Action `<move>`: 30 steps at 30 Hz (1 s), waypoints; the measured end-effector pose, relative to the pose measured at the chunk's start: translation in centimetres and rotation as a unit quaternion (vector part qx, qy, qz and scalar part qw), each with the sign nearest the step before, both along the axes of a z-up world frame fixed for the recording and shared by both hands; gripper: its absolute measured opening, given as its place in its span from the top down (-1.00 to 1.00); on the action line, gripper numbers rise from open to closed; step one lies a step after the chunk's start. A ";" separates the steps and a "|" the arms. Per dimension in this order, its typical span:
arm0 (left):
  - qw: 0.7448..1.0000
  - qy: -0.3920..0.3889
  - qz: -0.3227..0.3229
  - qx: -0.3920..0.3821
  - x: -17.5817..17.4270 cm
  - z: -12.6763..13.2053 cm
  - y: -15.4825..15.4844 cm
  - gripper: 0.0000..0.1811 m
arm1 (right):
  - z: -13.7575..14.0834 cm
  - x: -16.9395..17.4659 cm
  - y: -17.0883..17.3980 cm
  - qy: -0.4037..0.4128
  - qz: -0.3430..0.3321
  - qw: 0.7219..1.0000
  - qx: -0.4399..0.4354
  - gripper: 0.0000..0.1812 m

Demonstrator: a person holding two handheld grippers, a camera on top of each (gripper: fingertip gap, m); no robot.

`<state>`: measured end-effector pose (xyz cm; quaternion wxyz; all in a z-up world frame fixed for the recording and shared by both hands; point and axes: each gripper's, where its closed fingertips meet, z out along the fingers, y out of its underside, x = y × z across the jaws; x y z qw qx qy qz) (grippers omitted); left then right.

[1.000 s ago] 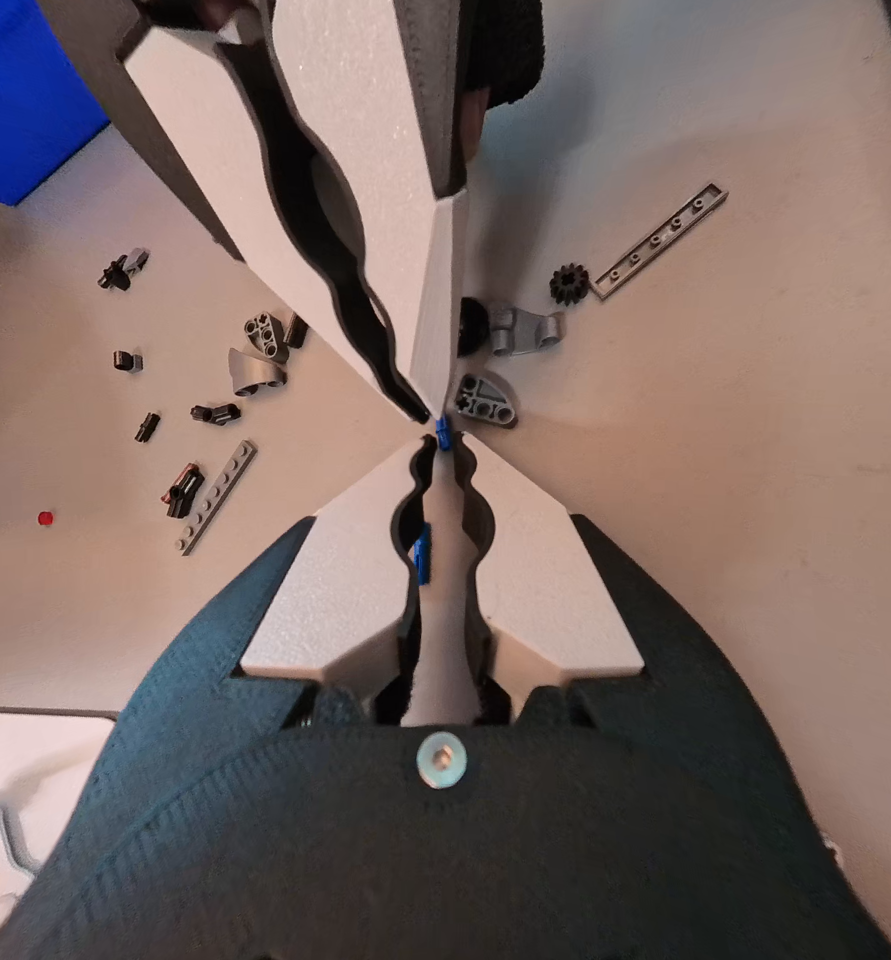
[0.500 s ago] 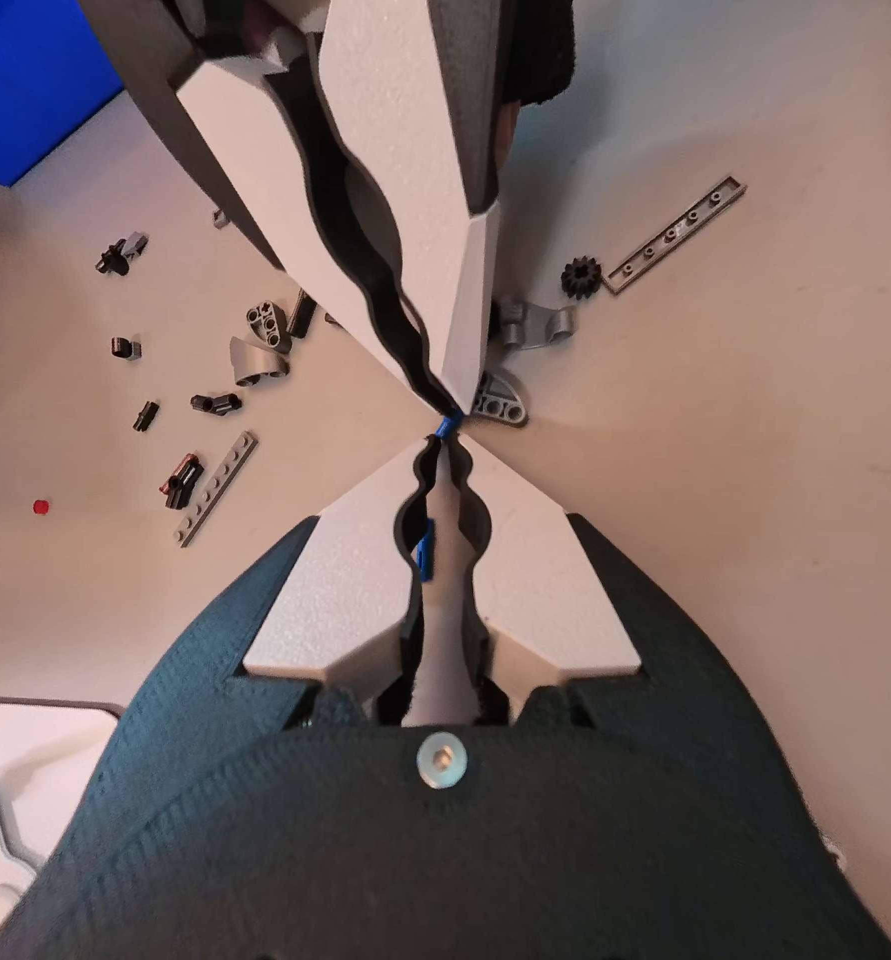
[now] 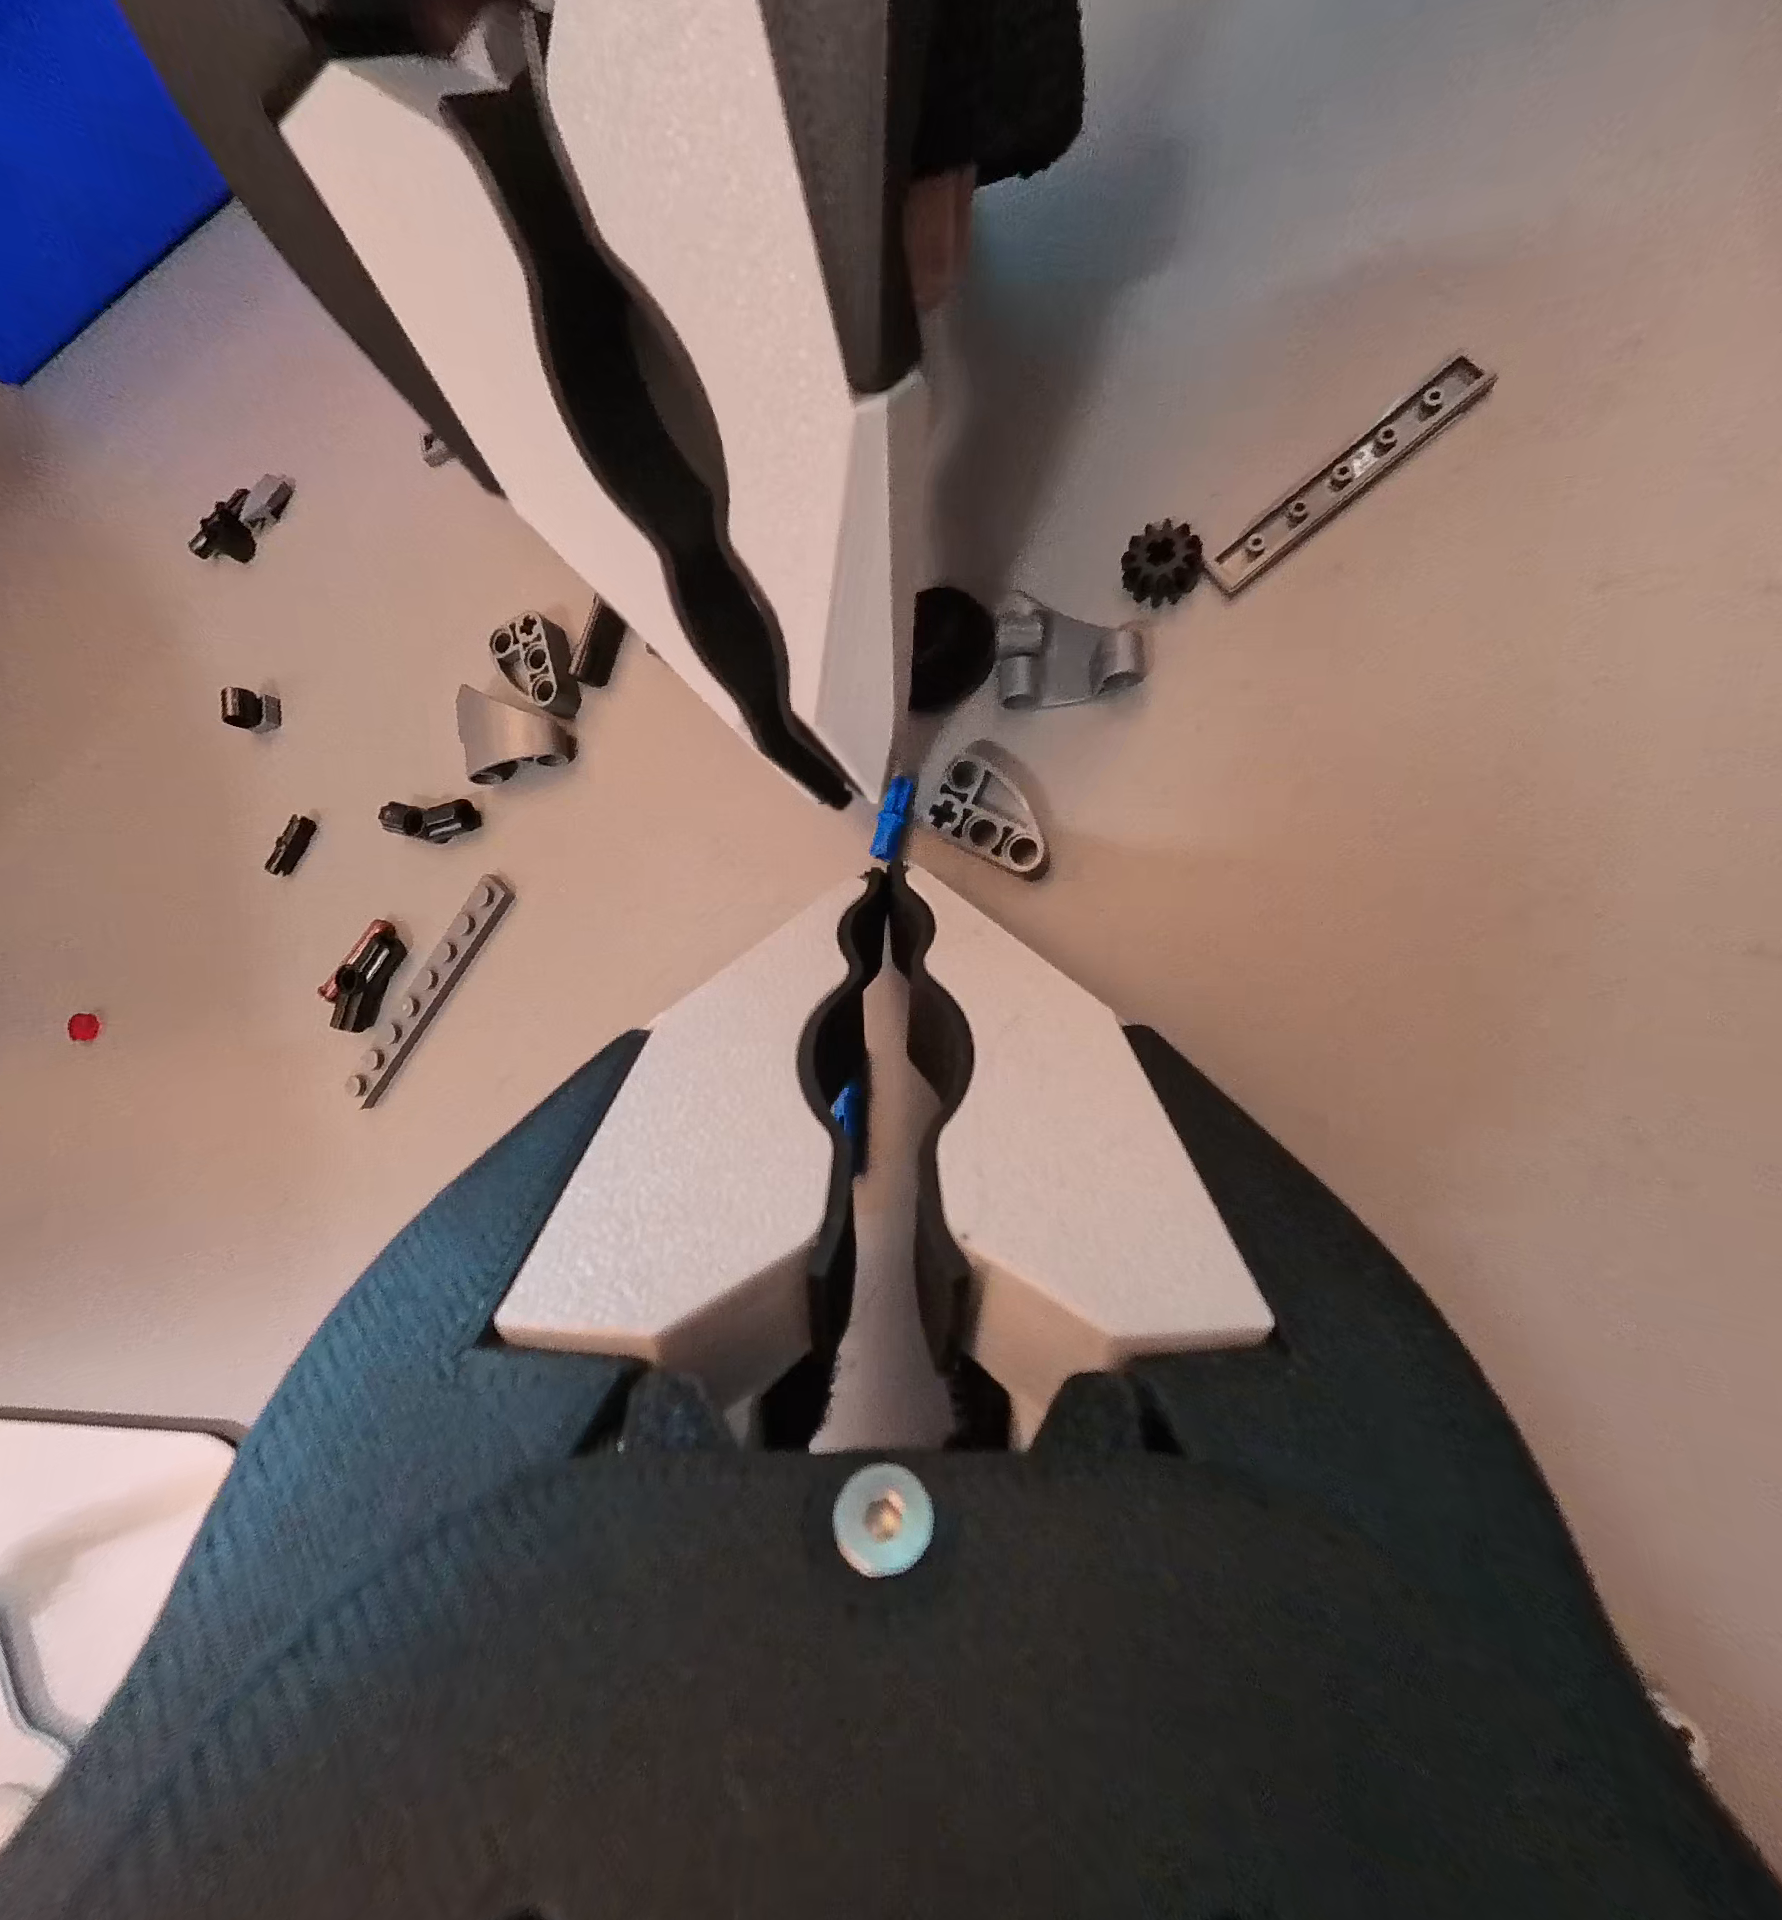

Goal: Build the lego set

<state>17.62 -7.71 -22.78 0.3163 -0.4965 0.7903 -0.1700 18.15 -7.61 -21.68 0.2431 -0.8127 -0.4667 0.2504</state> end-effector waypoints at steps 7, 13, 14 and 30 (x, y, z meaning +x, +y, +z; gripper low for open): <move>1.000 -0.001 0.003 0.001 0.0 0.0 0.1 1.00 | -0.8 0.1 -0.5 -0.021 0.010 1.000 -0.013 0.89; 1.000 -0.001 0.002 0.003 0.2 0.0 -0.1 1.00 | -1.0 -0.1 -0.3 -0.035 0.013 0.999 0.003 0.97; 1.000 -0.001 0.001 0.004 0.2 0.0 0.0 1.00 | -1.0 -0.1 -0.3 -0.036 0.012 0.999 0.003 0.97; 0.998 -0.004 -0.016 0.056 0.1 0.2 0.0 0.94 | 0.4 -0.9 -0.3 0.019 0.017 1.000 0.002 0.99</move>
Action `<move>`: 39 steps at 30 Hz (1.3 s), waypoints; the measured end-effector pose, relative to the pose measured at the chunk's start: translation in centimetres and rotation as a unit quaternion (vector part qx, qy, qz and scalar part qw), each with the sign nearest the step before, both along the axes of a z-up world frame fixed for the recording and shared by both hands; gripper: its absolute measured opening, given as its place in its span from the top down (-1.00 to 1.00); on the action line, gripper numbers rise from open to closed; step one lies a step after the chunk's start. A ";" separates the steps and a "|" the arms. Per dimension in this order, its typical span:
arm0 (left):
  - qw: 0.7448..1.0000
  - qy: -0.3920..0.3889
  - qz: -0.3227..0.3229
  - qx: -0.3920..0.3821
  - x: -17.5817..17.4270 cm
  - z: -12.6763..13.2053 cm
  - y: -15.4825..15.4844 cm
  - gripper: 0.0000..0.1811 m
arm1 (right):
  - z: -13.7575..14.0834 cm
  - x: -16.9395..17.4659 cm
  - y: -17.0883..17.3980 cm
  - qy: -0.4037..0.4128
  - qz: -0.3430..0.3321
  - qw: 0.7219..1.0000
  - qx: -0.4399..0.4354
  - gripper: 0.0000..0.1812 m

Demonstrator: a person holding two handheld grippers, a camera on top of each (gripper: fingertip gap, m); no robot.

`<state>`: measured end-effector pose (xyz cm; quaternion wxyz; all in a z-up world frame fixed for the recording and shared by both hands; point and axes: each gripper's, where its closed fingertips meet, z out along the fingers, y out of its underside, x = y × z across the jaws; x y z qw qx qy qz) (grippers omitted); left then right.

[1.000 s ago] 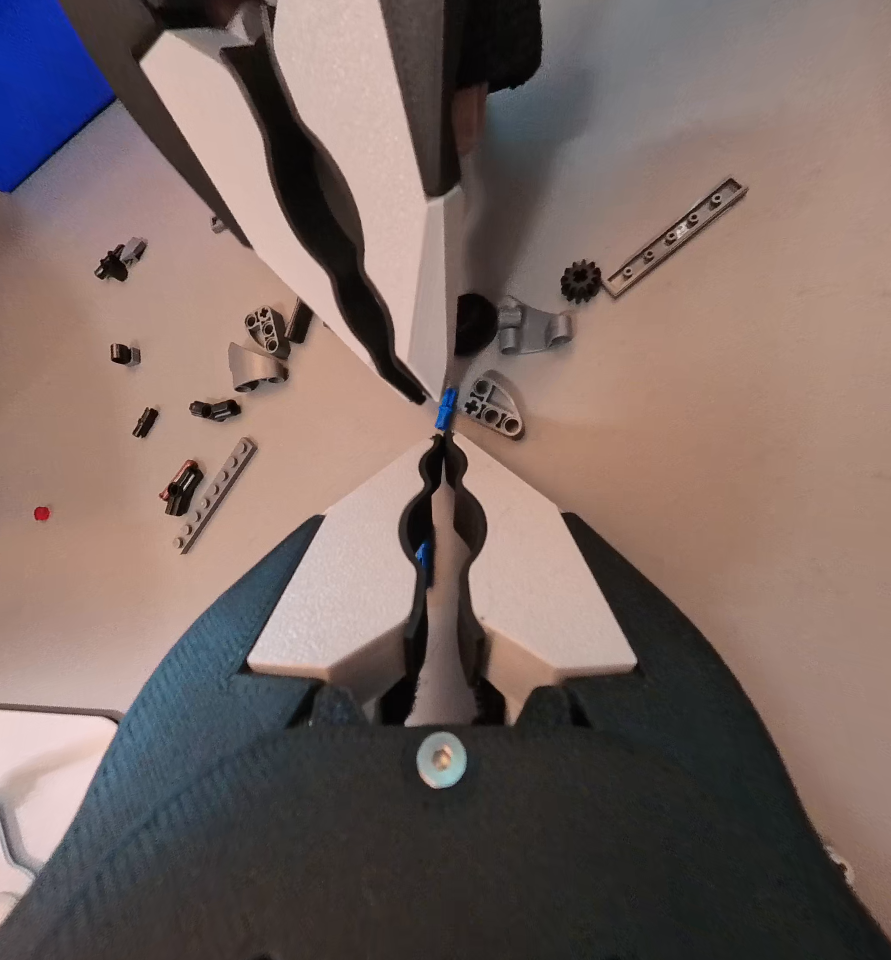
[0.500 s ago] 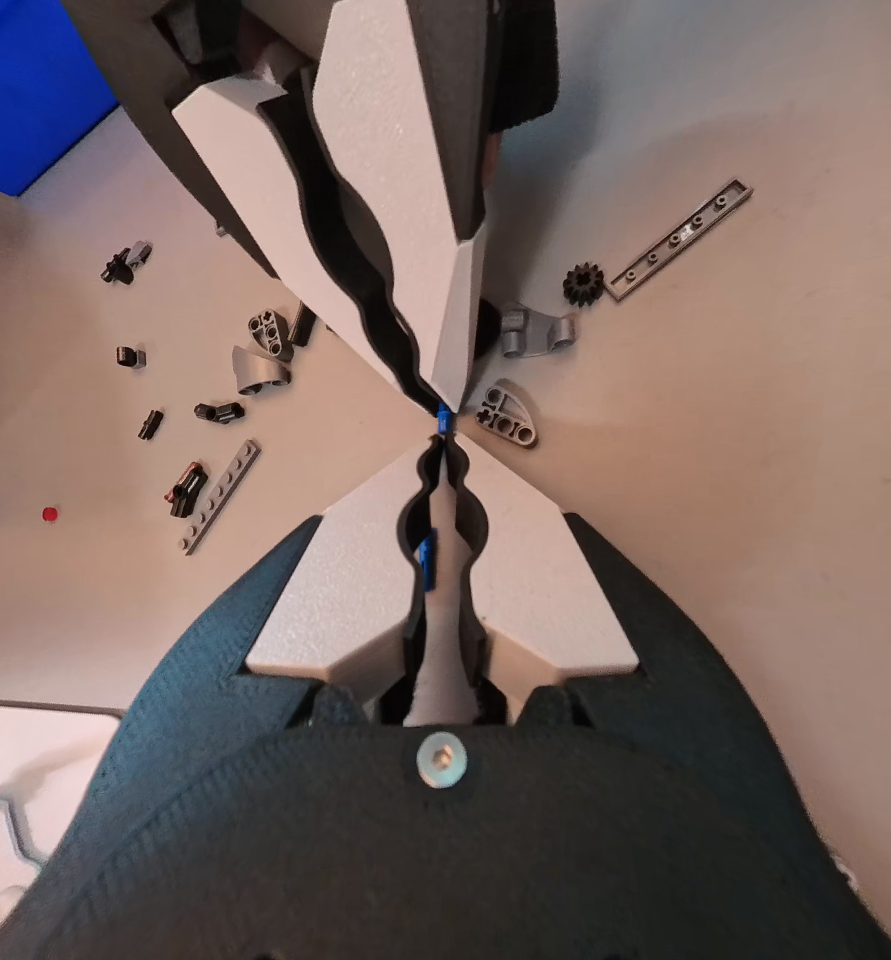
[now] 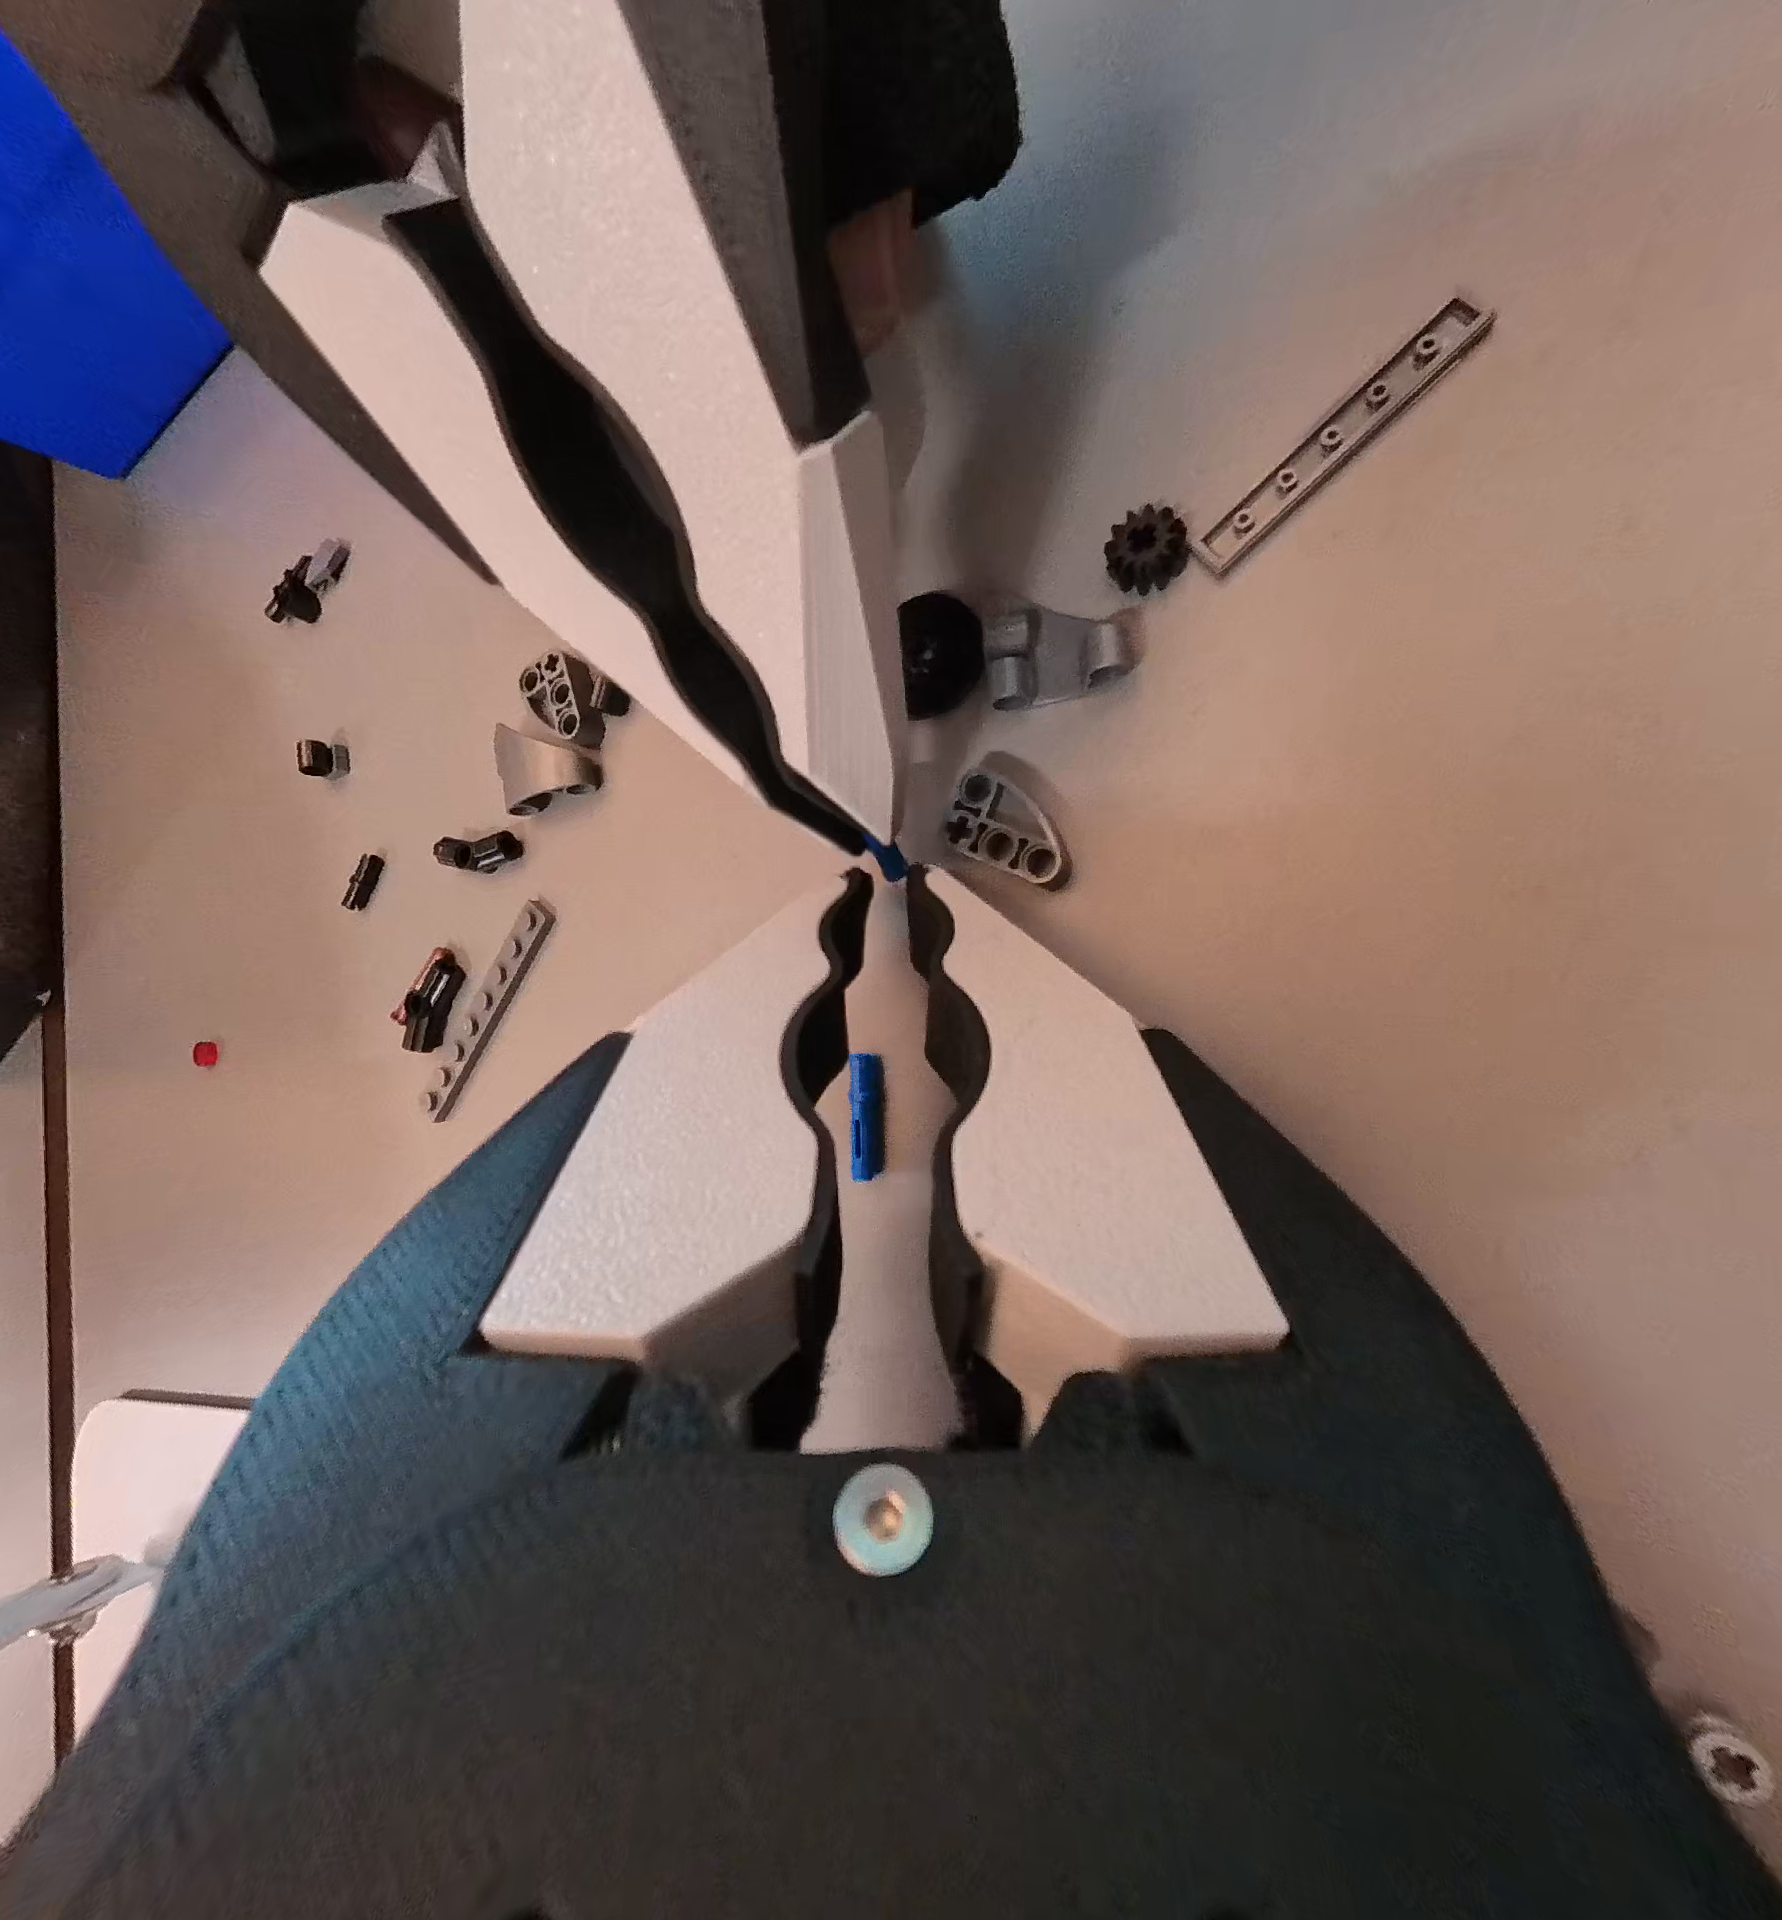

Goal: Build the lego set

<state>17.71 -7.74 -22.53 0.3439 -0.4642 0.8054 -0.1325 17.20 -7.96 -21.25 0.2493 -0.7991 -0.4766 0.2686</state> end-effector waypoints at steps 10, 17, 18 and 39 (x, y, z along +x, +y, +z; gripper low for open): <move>1.000 -0.014 0.007 -0.006 0.1 0.4 0.3 0.97 | 0.4 0.1 0.3 0.010 -0.009 1.000 0.005 0.99; 0.999 -0.040 0.016 -0.009 0.4 1.2 0.6 0.87 | 1.1 0.2 1.0 0.035 -0.029 0.999 0.008 0.99; 0.999 -0.042 0.016 -0.007 0.5 1.3 0.6 0.87 | 1.2 0.2 1.1 0.038 -0.031 0.999 0.010 0.99; 0.999 -0.052 0.003 -0.007 0.3 2.1 0.2 0.98 | 1.3 0.3 0.8 0.050 -0.028 0.998 -0.002 1.00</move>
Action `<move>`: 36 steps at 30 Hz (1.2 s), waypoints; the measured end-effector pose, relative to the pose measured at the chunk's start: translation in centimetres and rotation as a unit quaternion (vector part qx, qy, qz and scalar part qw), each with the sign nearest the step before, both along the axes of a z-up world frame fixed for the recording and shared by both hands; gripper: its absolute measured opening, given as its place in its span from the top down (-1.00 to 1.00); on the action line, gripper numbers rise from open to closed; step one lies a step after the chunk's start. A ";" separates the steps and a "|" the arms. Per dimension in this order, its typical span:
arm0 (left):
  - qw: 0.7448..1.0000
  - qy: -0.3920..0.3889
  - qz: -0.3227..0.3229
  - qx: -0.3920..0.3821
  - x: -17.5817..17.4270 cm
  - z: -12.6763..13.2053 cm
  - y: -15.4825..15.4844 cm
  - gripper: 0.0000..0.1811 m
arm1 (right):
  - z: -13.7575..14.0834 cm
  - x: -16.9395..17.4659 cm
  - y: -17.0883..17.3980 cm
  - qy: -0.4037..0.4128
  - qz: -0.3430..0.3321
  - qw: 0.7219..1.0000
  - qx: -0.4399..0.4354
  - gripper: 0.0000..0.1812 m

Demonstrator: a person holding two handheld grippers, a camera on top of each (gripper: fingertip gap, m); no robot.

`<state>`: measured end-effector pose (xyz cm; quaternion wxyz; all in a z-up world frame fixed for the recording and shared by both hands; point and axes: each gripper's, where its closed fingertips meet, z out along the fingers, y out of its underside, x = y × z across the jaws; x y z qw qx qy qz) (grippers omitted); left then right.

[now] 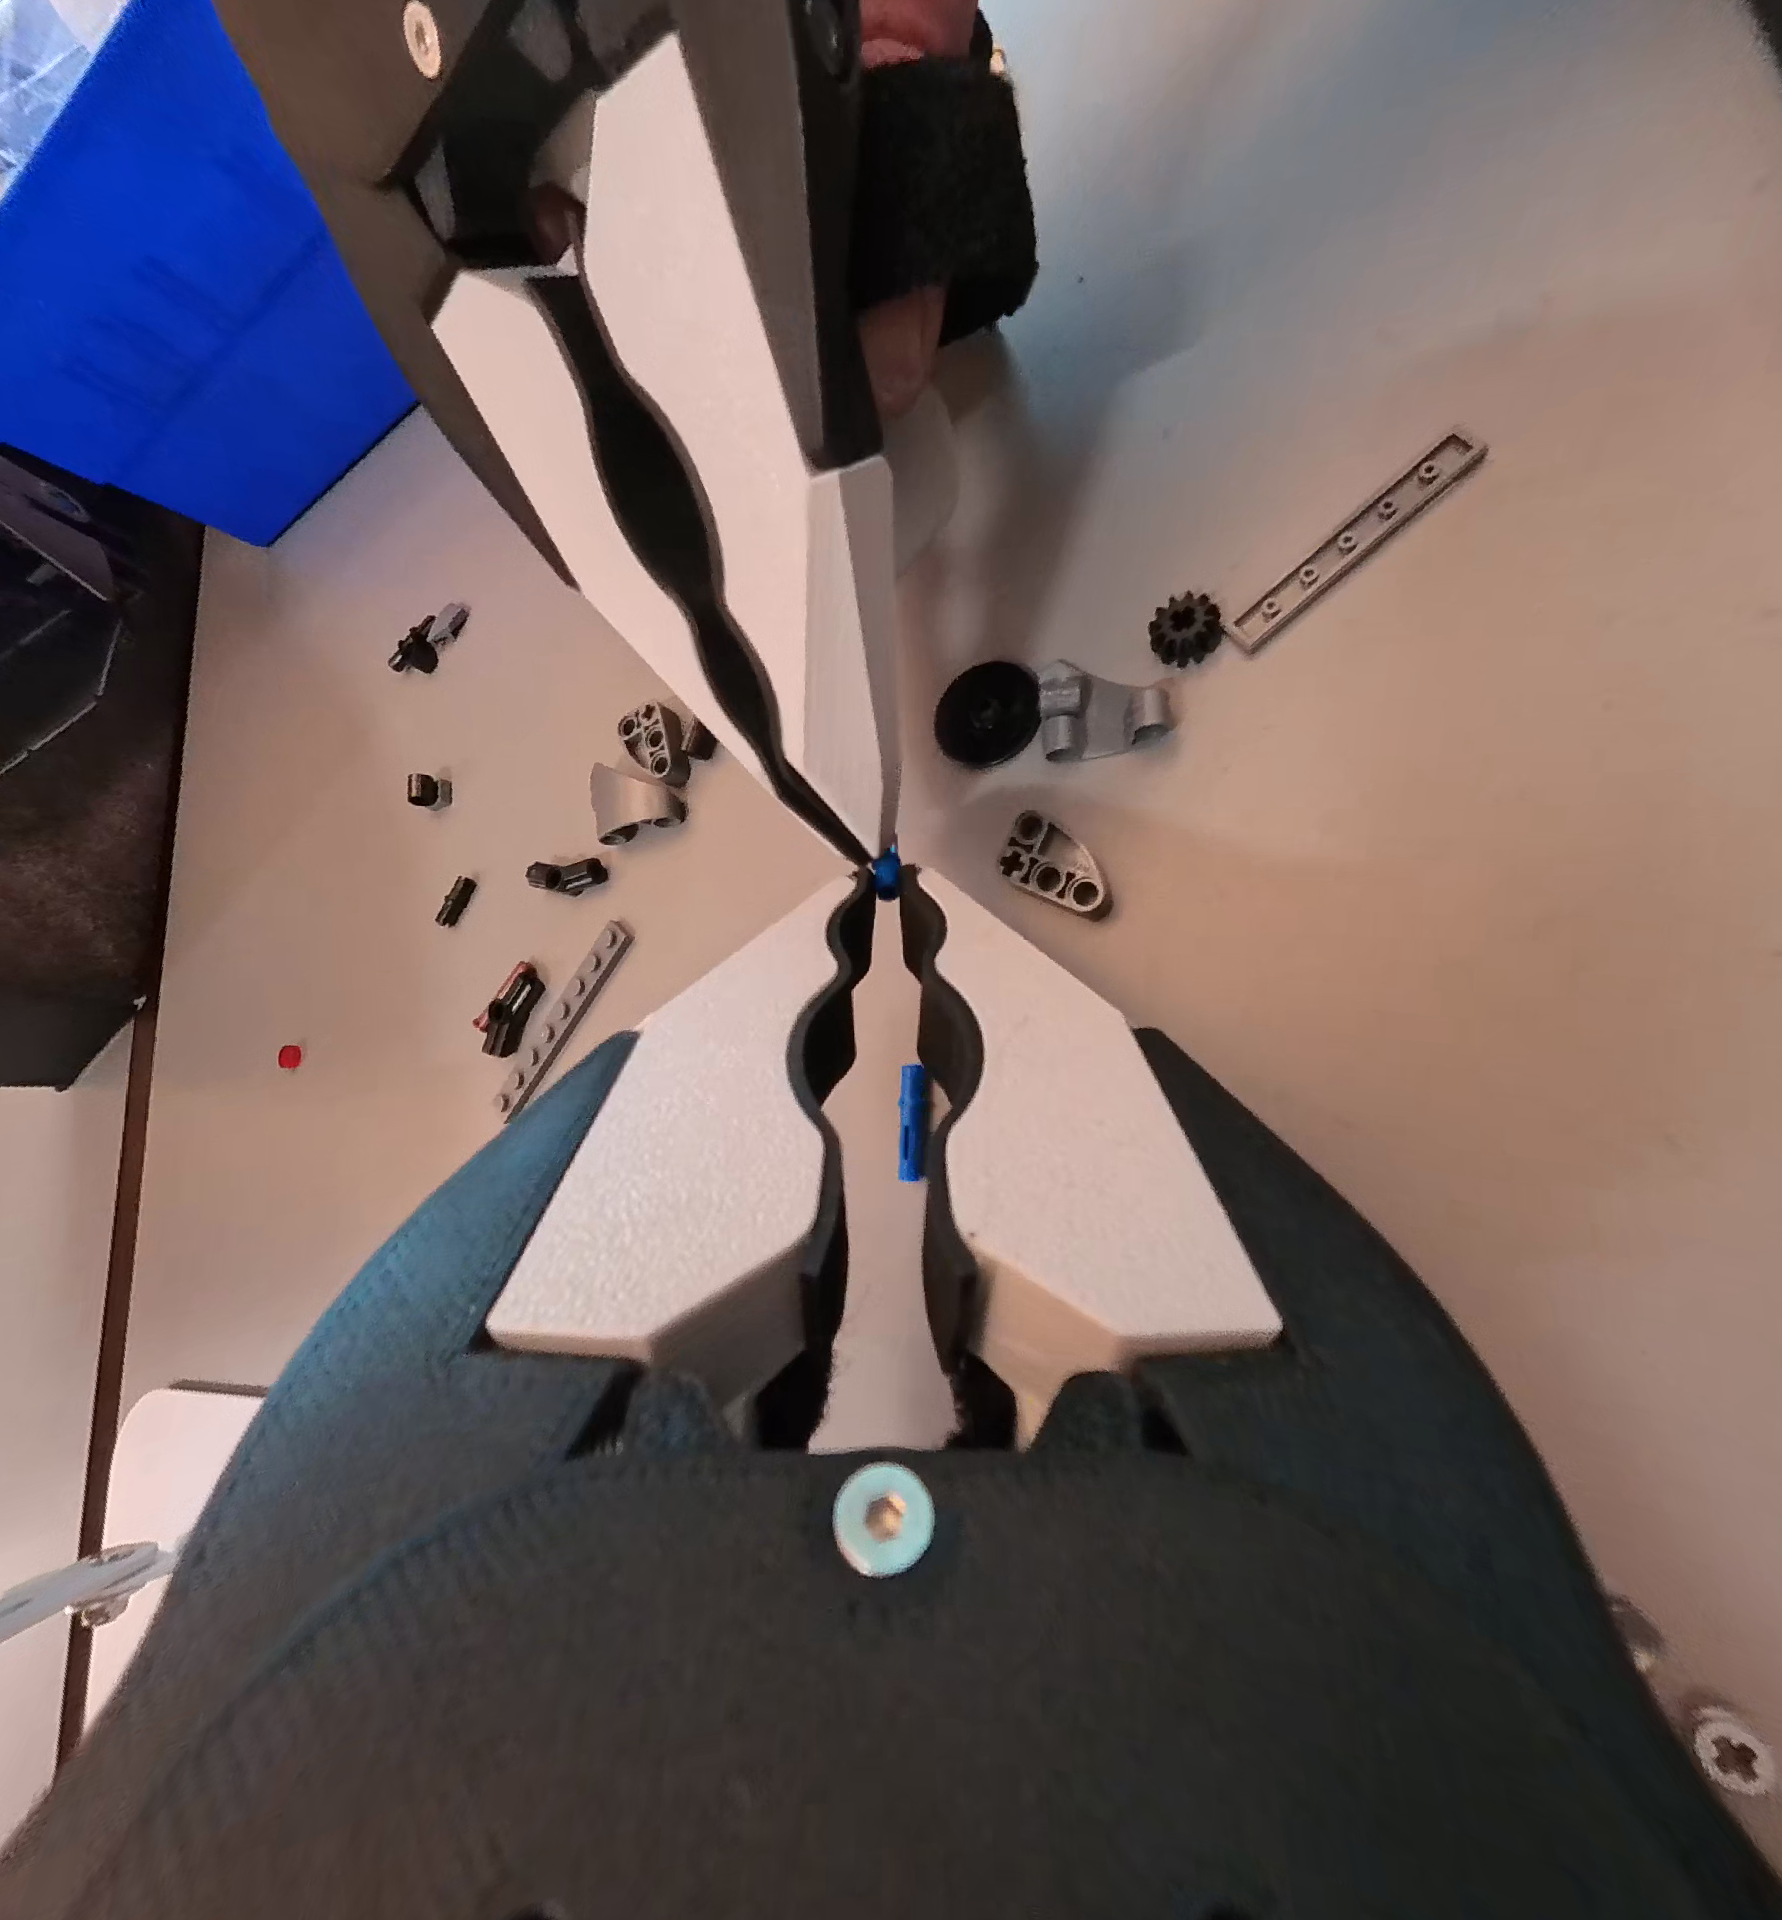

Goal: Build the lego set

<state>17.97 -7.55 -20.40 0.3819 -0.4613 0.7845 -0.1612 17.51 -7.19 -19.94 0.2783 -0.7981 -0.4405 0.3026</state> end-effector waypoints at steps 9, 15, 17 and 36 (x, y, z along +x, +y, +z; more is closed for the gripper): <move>1.000 0.004 0.000 -0.015 -0.4 0.0 0.1 0.98 | 0.0 0.4 -0.1 -0.007 -0.004 1.000 -0.006 0.95; 0.999 0.023 -0.003 -0.035 -1.2 -0.2 0.2 0.98 | -1.2 1.1 -2.3 -0.046 0.037 0.998 -0.032 0.89; 0.999 0.031 -0.006 -0.041 -1.5 -0.3 0.1 0.98 | -1.8 0.8 -2.7 -0.061 0.050 0.996 -0.038 0.90; 0.995 0.099 -0.007 -0.033 -4.4 -0.5 0.9 0.98 | -2.7 -2.0 -1.3 -0.089 0.063 0.994 0.016 0.99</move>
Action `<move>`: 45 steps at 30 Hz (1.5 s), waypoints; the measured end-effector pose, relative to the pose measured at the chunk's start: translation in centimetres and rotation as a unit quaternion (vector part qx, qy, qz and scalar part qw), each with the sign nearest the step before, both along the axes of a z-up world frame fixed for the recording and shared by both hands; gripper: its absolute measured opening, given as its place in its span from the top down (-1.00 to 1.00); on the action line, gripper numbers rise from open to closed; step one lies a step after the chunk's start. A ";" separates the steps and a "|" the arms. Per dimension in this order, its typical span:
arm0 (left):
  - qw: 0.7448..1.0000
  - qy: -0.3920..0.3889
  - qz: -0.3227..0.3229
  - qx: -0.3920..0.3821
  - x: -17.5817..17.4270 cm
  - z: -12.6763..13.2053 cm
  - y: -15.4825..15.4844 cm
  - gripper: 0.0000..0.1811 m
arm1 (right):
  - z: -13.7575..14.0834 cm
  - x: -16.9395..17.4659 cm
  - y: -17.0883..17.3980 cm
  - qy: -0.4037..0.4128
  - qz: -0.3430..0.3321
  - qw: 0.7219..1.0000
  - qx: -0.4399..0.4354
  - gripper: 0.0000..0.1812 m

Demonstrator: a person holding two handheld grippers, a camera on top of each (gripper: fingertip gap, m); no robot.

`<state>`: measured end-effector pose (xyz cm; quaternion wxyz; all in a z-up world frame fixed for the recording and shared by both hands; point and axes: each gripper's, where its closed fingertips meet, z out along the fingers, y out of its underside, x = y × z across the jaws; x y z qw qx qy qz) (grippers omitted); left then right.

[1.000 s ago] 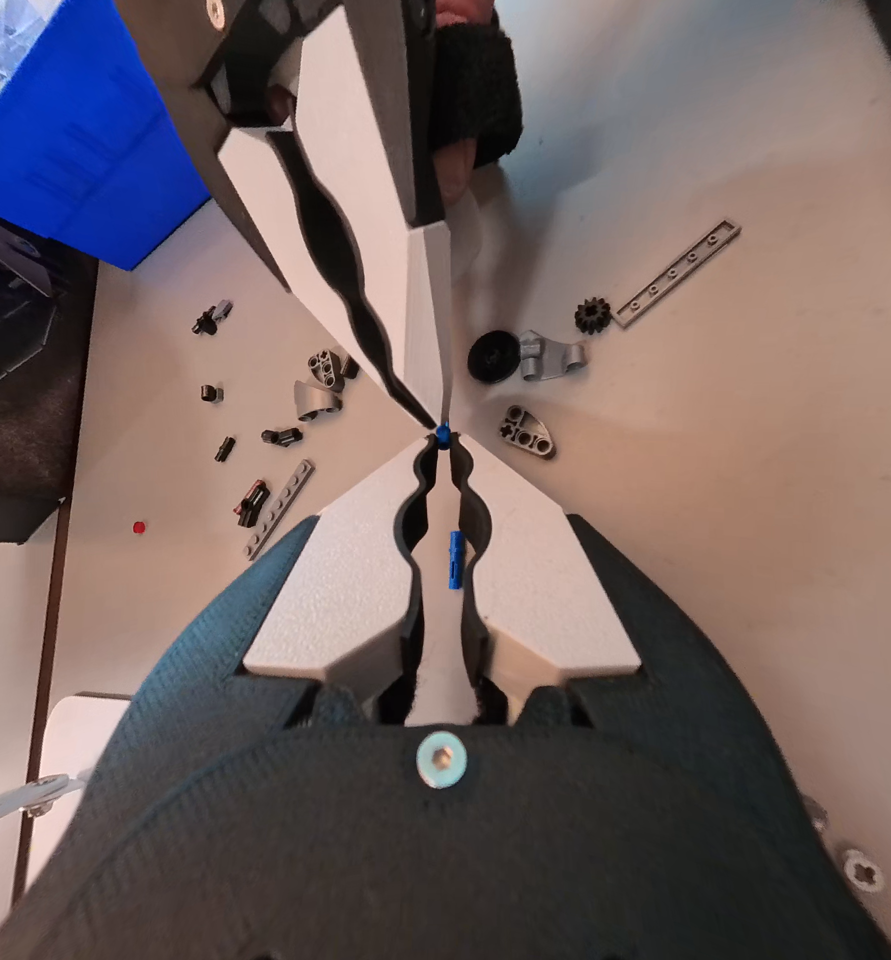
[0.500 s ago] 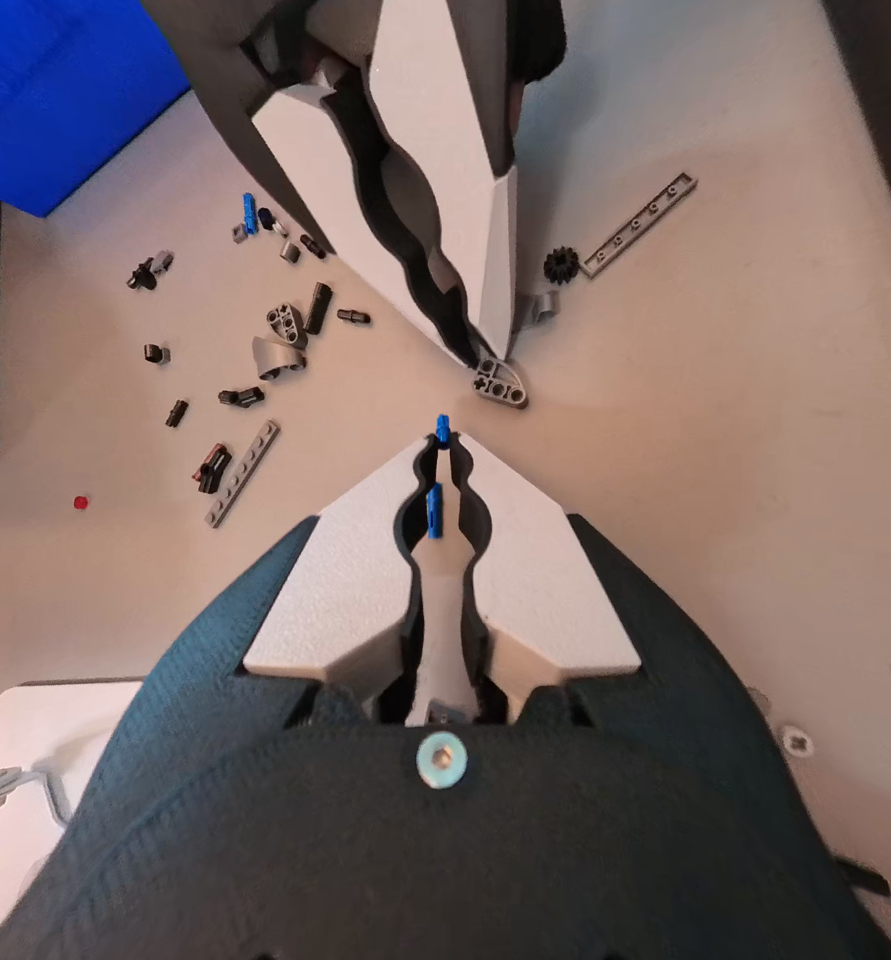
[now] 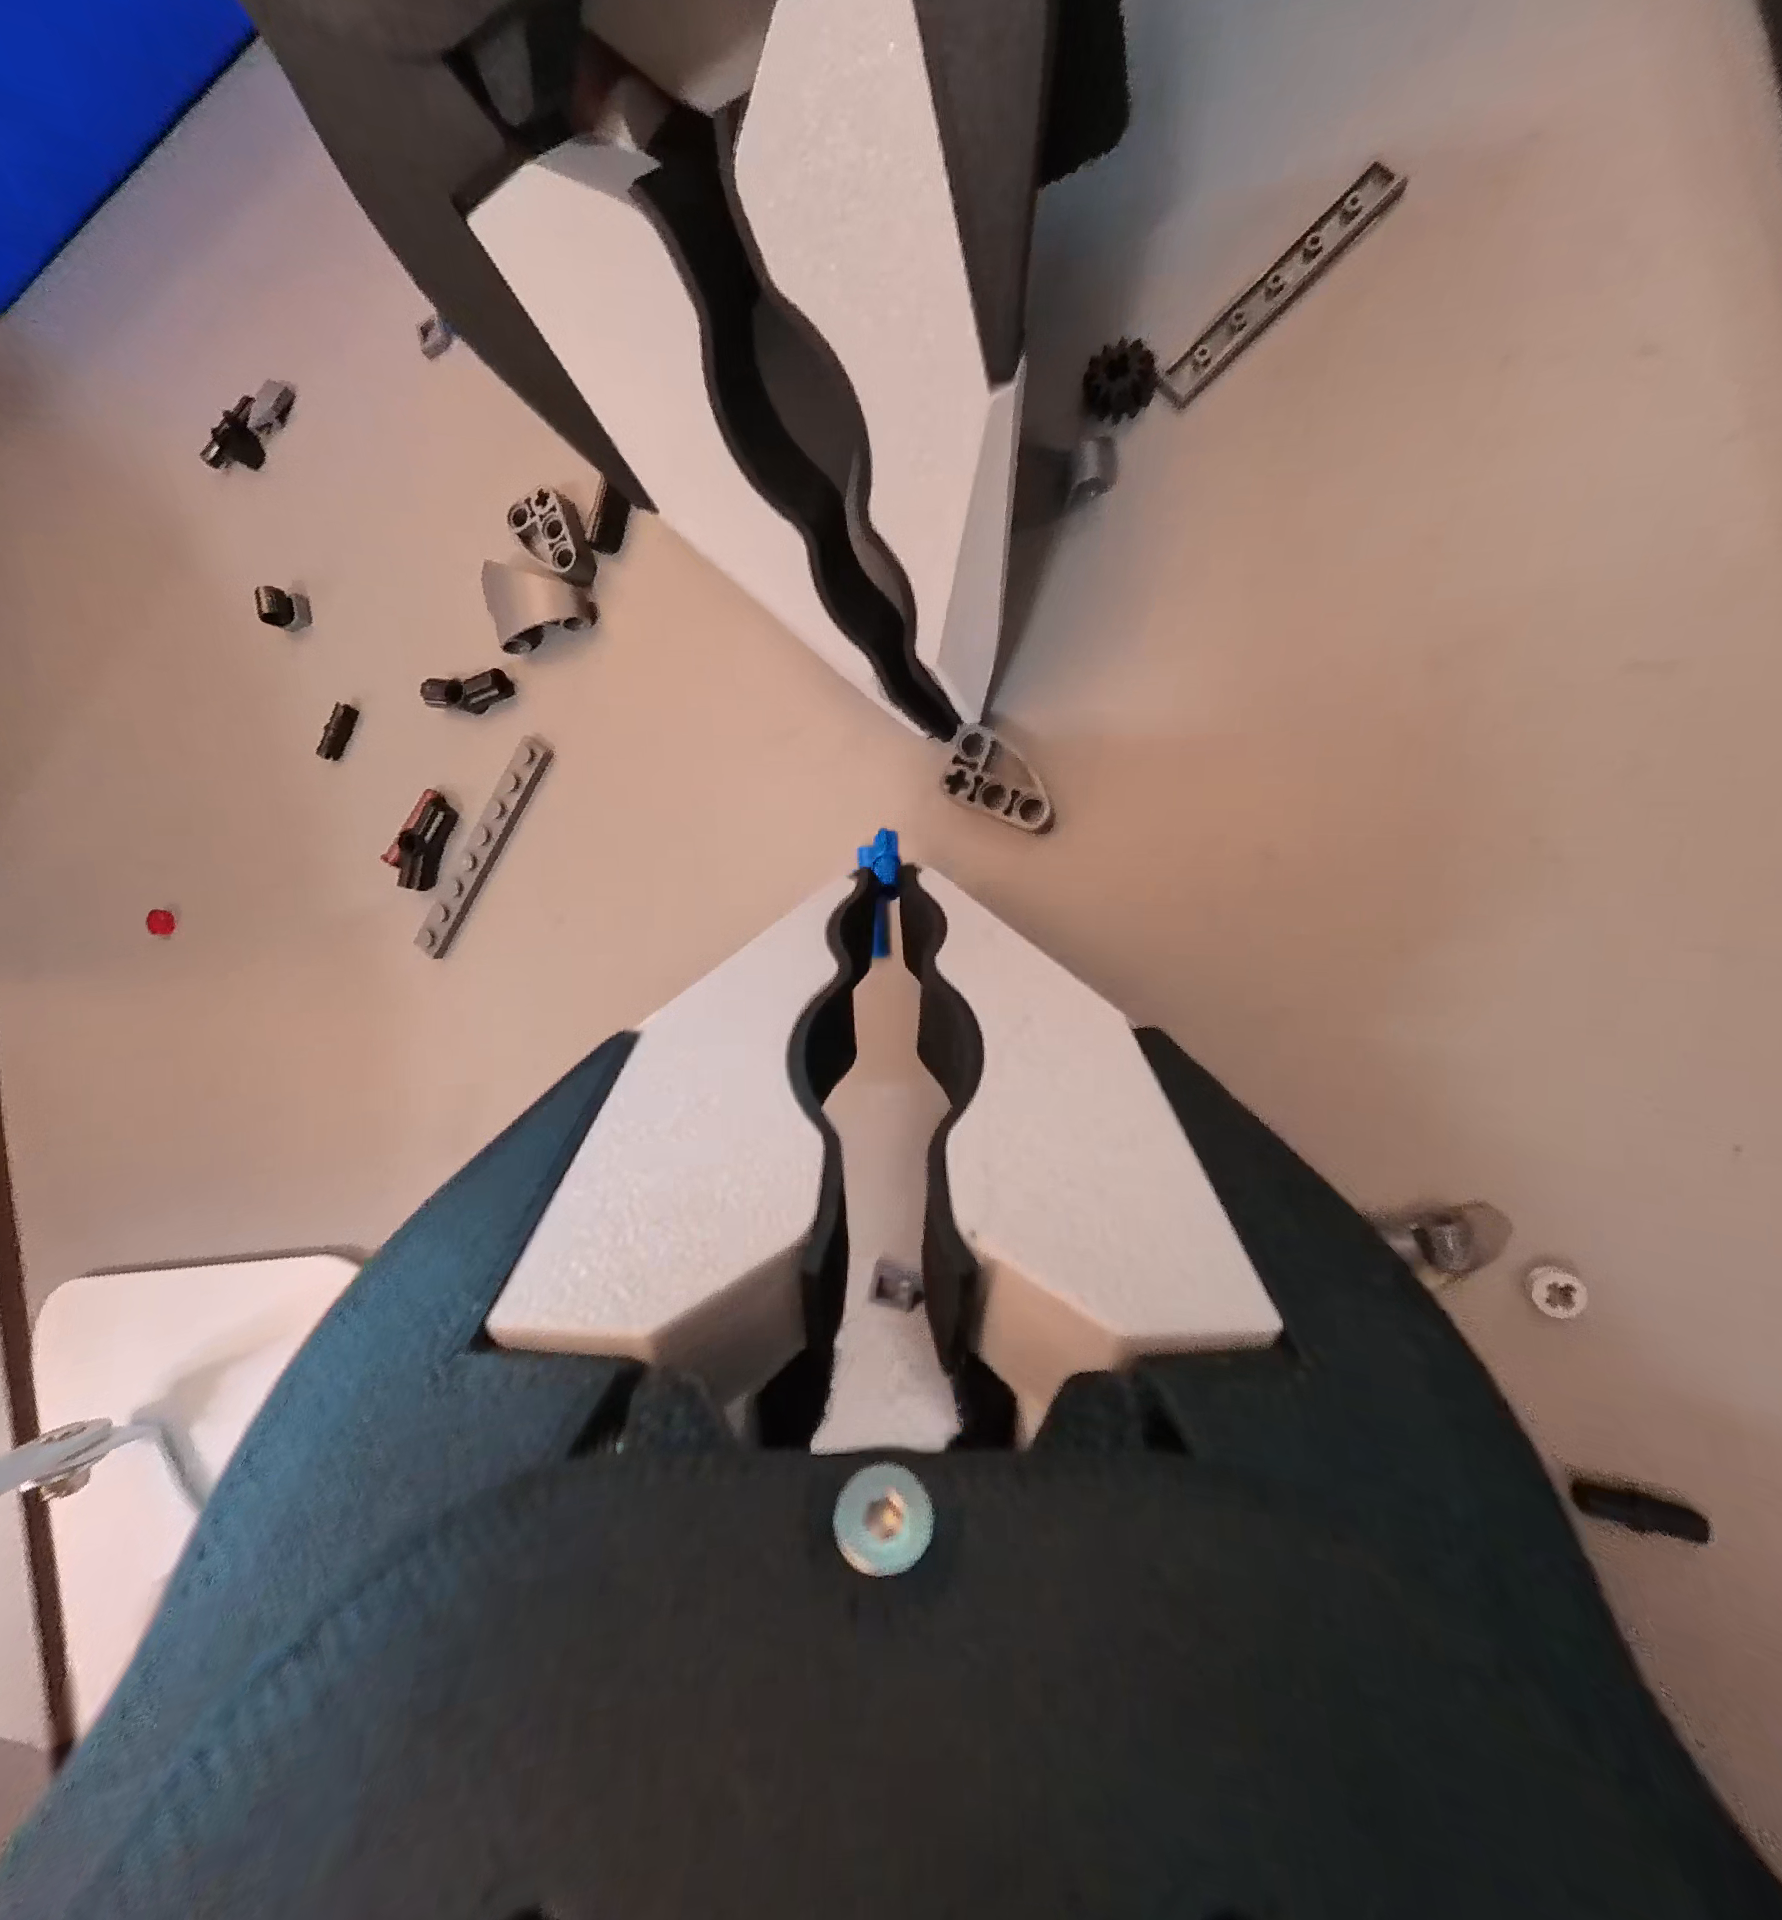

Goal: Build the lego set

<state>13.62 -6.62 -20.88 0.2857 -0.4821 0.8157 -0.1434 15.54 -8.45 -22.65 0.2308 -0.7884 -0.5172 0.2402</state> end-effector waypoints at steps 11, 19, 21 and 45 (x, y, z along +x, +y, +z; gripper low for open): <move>0.995 0.085 -0.018 0.047 -0.4 -0.9 -1.0 0.98 | 0.0 -0.4 -0.3 0.001 0.010 1.000 0.009 0.96; 0.993 0.109 -0.021 0.049 -0.7 -1.3 -1.2 0.98 | 0.0 -1.2 -1.0 0.002 0.028 1.000 0.004 0.99; 0.991 0.121 -0.021 0.059 -1.0 -1.6 -1.1 0.98 | 0.0 -1.2 -1.0 0.004 0.028 1.000 0.004 1.00; 0.979 0.154 -0.049 0.123 -0.7 -0.5 -1.6 0.98 | 0.0 -1.5 -1.0 0.008 0.027 1.000 0.001 1.00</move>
